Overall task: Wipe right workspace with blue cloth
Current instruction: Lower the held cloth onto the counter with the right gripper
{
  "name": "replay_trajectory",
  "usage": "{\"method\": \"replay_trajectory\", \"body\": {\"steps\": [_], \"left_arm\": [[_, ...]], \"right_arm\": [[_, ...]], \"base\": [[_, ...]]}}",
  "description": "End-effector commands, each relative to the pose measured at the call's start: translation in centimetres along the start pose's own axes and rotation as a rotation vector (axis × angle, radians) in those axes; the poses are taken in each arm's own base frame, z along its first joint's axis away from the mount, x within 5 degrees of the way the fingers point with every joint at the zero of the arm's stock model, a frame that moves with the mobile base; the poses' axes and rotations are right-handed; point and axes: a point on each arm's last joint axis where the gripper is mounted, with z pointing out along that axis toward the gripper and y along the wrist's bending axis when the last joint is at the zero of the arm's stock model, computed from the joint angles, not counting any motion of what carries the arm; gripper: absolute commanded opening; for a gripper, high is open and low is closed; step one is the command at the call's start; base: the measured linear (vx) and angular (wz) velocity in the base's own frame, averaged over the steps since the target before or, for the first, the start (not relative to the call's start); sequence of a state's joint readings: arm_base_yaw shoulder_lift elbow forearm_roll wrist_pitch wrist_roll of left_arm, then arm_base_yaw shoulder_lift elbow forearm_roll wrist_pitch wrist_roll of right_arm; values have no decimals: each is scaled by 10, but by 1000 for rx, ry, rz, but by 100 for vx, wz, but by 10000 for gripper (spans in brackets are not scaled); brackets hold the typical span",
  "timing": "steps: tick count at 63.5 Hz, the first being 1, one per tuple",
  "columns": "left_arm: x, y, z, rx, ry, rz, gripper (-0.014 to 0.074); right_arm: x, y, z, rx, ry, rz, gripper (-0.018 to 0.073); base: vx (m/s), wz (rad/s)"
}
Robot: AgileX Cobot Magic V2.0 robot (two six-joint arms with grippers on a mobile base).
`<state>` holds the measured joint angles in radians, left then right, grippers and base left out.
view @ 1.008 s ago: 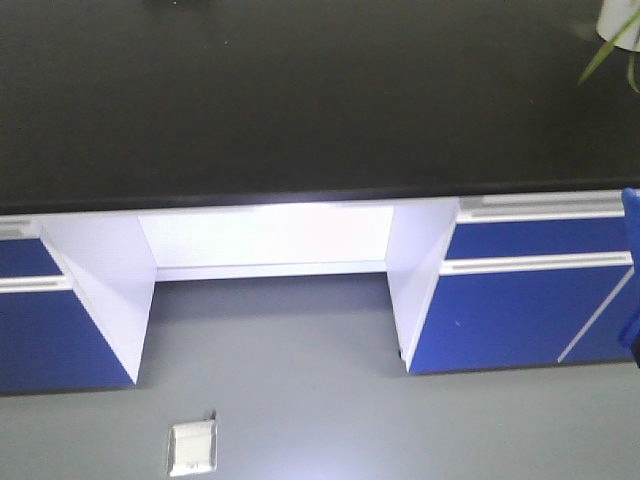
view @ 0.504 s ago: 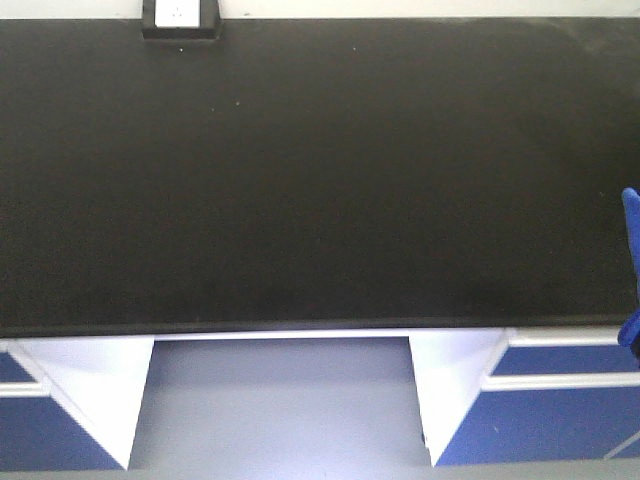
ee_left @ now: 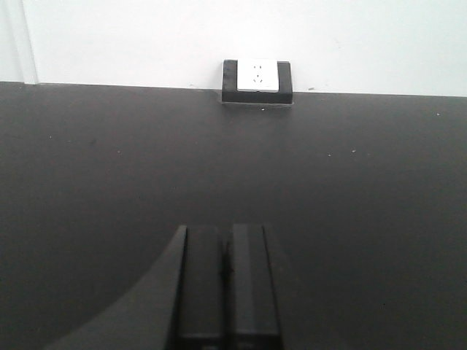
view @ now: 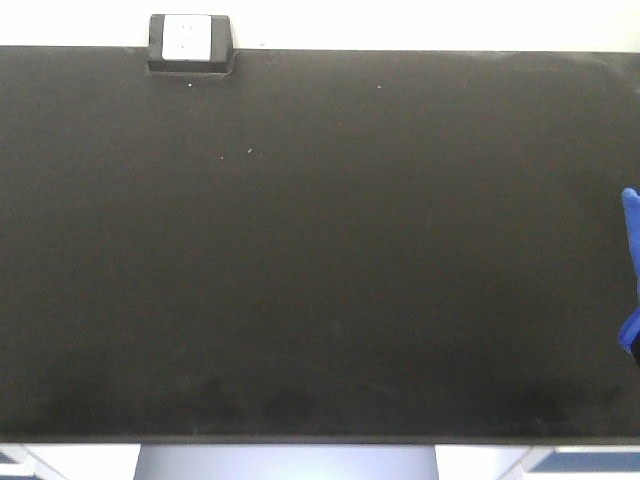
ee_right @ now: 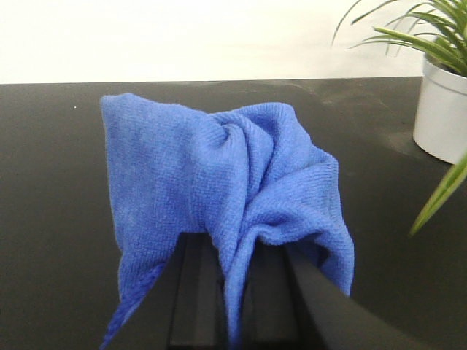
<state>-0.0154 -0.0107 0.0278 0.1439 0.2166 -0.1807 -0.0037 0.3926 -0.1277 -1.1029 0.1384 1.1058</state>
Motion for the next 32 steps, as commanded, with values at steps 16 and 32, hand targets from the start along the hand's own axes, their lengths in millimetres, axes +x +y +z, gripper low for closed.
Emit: {"method": "replay_trajectory", "body": {"steps": [16,32], "left_arm": [[2,-1,1,10,-68,-8,-6],[2,-1,1,10,-68,-8,-6]], "right_arm": [[-12,2,-1,-27,-42,-18,-3],[-11,2,0,-23,-37,-18,-3]], "base": [[14,1],[5,3]]}}
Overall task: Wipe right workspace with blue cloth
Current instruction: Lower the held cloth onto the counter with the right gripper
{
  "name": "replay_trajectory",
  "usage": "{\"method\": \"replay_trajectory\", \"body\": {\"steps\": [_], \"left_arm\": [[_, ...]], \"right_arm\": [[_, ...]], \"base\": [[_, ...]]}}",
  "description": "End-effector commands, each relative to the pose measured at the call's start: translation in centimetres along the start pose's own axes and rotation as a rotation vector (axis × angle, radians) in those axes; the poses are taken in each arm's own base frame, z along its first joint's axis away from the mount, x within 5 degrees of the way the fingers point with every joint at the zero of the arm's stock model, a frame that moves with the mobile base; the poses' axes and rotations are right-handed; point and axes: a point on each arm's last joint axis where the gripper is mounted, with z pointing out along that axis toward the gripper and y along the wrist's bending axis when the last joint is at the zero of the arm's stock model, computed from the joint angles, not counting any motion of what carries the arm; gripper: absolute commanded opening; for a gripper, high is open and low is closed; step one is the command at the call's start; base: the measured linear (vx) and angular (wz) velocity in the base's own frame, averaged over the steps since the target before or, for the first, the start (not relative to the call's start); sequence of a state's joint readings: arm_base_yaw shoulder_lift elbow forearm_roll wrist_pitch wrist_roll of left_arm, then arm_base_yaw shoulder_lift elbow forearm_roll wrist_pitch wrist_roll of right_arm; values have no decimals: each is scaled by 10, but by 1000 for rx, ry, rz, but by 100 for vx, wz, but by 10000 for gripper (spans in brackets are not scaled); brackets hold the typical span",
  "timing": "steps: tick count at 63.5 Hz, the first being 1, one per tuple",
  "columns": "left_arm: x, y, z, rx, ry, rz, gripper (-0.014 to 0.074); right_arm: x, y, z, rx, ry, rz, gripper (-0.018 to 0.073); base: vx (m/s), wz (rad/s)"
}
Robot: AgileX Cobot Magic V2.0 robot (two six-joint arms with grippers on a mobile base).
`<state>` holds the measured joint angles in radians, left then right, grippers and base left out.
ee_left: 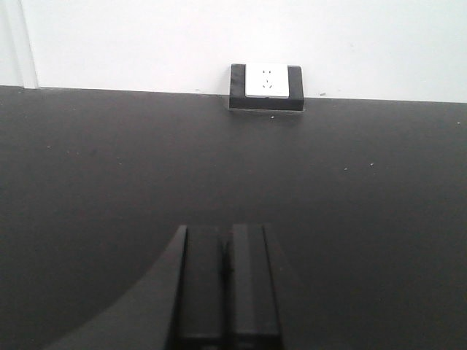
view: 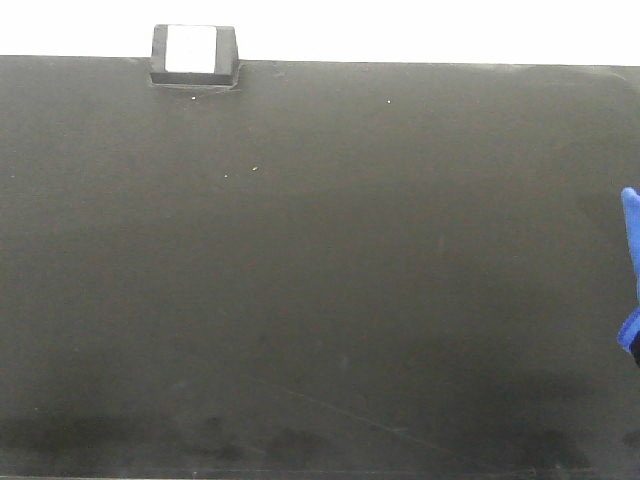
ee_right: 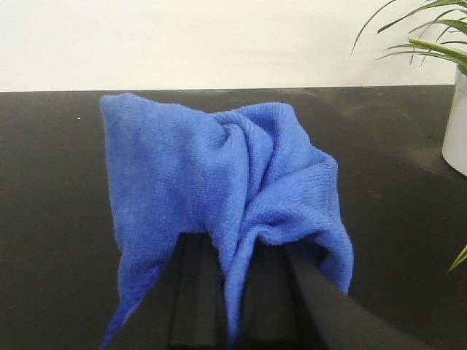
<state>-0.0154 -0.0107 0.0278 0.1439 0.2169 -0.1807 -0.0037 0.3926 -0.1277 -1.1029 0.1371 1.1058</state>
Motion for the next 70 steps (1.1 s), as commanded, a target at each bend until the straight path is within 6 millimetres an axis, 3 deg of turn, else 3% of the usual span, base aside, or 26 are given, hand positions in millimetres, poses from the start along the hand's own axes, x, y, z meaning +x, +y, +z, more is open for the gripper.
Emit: {"method": "replay_trajectory", "body": {"steps": [1,64,70], "left_arm": [[2,-1,1,10,-68,-8,-6],[2,-1,1,10,-68,-8,-6],[2,-1,1,10,-68,-8,-6]], "right_arm": [[-11,2,0,-19,-35,-18,-3],[-13,2,0,-17,-41,-14,-1],[-19,-2,1,20,-25,74,0]], "base": [[0,3],[0,0],[0,0]]}}
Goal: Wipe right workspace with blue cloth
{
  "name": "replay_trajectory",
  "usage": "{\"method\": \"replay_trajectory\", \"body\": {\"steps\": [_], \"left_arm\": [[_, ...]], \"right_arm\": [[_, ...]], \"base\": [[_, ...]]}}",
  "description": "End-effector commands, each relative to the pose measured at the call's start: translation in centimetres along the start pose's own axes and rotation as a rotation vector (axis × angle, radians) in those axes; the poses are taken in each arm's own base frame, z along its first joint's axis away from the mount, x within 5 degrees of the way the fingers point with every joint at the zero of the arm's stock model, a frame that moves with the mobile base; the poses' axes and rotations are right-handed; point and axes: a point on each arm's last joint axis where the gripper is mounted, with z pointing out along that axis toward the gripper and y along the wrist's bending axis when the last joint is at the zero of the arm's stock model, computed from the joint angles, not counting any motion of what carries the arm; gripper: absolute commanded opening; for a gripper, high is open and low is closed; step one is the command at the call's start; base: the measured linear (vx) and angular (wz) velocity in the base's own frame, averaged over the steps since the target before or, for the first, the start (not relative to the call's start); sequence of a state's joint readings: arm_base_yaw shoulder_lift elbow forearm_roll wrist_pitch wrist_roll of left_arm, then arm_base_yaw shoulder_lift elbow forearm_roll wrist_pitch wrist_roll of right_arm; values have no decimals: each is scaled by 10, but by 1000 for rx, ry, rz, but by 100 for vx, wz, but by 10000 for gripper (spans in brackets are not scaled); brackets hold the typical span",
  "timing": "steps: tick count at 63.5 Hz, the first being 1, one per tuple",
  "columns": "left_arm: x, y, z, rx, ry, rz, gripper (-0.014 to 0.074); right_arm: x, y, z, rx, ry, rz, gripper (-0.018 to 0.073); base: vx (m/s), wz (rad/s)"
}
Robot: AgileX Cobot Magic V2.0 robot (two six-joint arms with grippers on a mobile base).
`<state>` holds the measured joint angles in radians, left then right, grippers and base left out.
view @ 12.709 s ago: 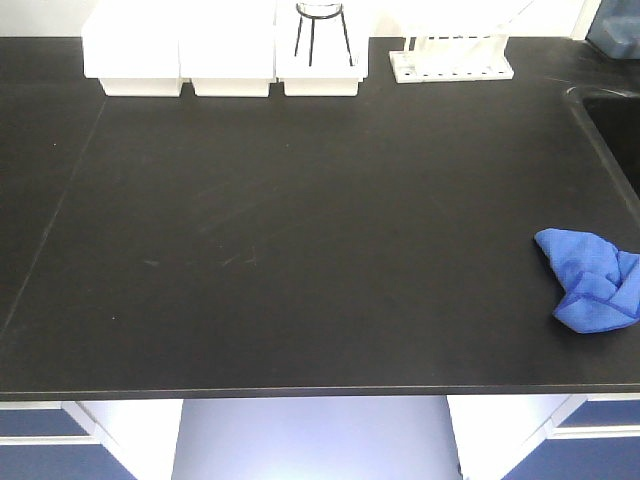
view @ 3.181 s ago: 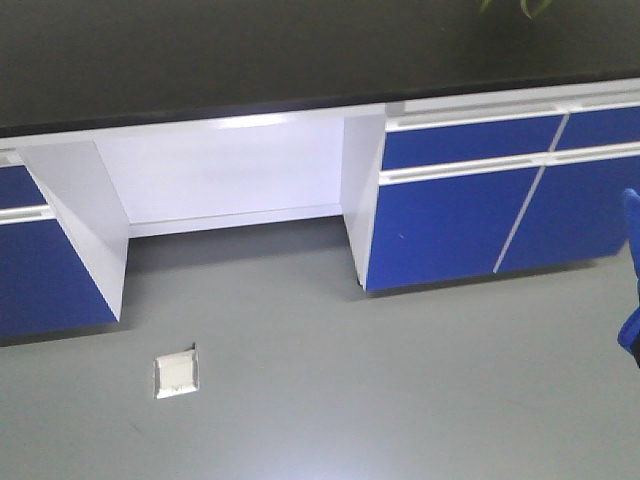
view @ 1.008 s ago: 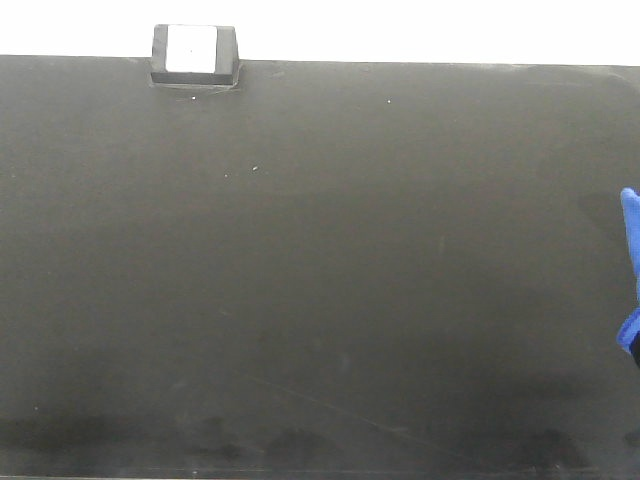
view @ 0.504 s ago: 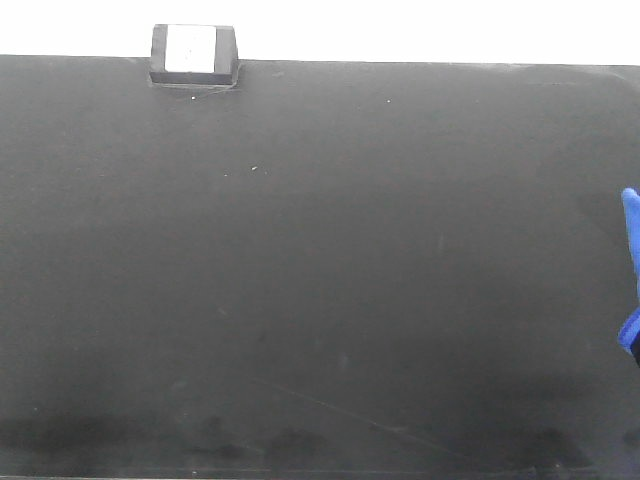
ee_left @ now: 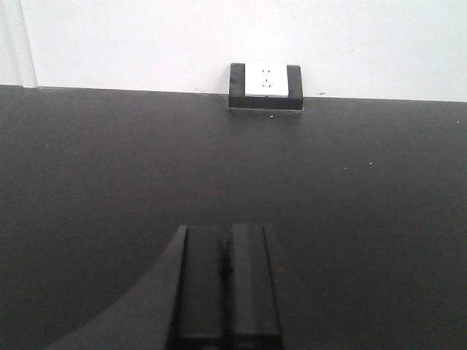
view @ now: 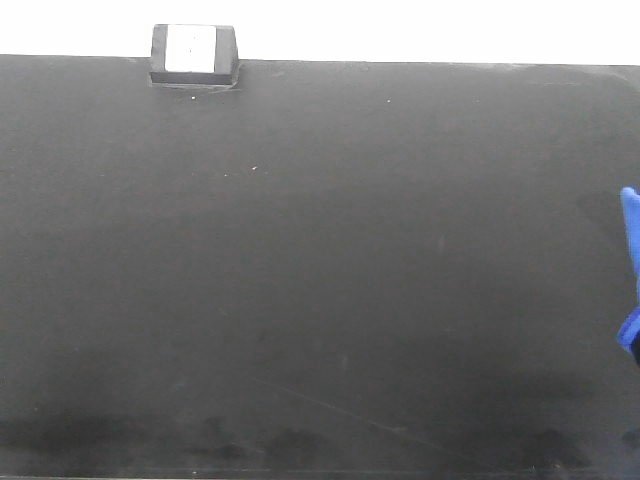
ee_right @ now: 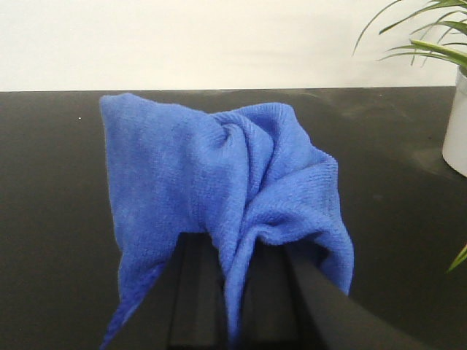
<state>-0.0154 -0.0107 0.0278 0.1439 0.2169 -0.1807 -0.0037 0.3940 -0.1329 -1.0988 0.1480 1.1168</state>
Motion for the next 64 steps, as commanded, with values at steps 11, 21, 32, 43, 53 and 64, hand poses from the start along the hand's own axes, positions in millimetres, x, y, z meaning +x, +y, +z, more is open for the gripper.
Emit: {"method": "replay_trajectory", "body": {"steps": [11,21,32,43,53,64], "left_arm": [[2,-1,1,10,-68,-8,-6],[2,-1,1,10,-68,-8,-6],[2,-1,1,10,-68,-8,-6],[2,-1,1,10,-68,-8,-6],[2,-1,1,10,-68,-8,-6],[2,-1,1,10,-68,-8,-6]], "right_arm": [[-40,-1,17,48,44,131,3],[-50,10,53,-12,143,50,3],[-18,22,98,-92,362,-29,3],[17,36,126,-210,515,-44,4],[40,55,141,-393,565,31,8],[57,87,147,-561,598,162,10]], "base": [[0,0],[0,0],[0,0],[0,0],[0,0],[0,0]]}}
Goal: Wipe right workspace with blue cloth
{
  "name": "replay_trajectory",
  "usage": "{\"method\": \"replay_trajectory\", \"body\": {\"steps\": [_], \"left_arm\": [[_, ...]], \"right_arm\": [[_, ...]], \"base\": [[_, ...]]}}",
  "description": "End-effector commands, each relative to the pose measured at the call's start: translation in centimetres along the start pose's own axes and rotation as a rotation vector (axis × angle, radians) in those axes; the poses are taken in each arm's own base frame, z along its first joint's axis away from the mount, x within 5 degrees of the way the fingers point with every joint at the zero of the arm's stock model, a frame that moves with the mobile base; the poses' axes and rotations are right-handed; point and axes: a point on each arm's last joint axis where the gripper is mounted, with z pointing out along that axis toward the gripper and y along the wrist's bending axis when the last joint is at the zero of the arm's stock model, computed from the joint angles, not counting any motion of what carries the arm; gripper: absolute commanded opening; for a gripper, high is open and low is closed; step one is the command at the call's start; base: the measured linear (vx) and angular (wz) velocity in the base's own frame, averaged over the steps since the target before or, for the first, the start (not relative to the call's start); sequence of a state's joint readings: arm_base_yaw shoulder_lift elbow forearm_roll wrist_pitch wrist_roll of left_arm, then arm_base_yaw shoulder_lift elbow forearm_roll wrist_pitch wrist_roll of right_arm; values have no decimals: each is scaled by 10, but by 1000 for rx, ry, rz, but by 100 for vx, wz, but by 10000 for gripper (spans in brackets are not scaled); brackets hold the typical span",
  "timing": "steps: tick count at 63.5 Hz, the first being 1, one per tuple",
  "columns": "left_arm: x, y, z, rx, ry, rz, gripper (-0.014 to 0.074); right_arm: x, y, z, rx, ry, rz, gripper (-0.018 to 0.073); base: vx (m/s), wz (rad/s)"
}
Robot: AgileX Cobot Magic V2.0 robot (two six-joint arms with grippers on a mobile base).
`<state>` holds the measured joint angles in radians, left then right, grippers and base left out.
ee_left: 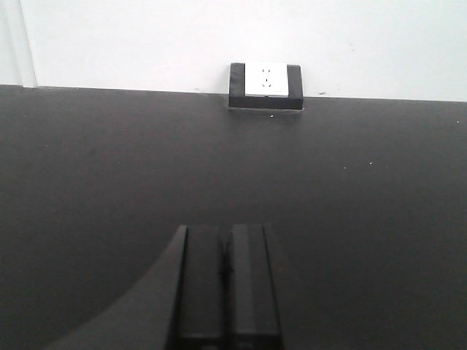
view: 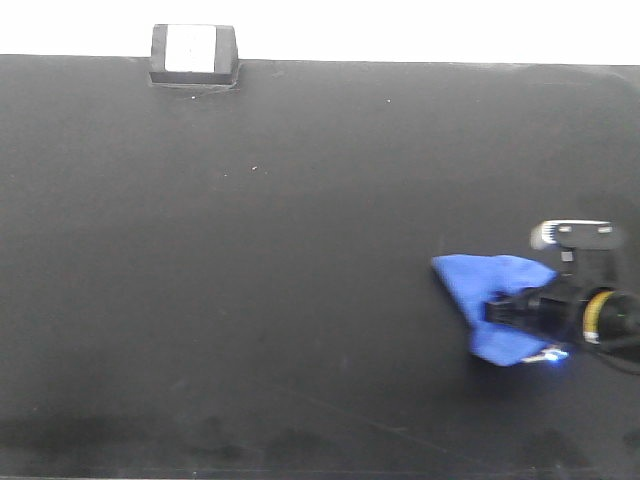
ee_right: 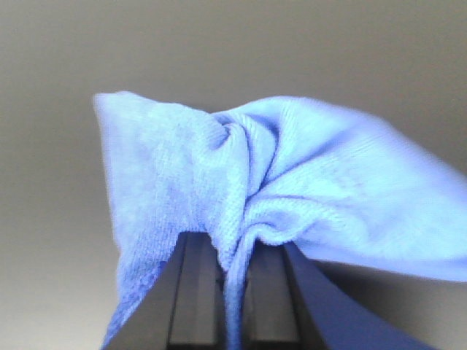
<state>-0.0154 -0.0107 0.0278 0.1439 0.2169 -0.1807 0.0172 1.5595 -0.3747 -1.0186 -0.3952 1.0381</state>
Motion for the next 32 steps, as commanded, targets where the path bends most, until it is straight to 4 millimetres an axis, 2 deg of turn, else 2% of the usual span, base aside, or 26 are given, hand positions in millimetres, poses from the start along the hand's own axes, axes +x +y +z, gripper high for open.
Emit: {"method": "replay_trajectory", "body": {"steps": [1,7,22,27,32], "left_arm": [[2,-1,1,10,-68,-8,-6],[2,-1,1,10,-68,-8,-6],[2,-1,1,10,-68,-8,-6],[2,-1,1,10,-68,-8,-6],[2,-1,1,10,-68,-8,-6]], "right_arm": [[-11,21,8,-133,-70,22,10],[-6,51,24,-184,-13,-23,12],[-9,153,54,-259,52,-140,15],[-13,172,58,-239,65,-196,17],[-17,178,59,-188,79,-204,18]], "base": [[0,0],[0,0],[0,0],[0,0],[0,0]]}}
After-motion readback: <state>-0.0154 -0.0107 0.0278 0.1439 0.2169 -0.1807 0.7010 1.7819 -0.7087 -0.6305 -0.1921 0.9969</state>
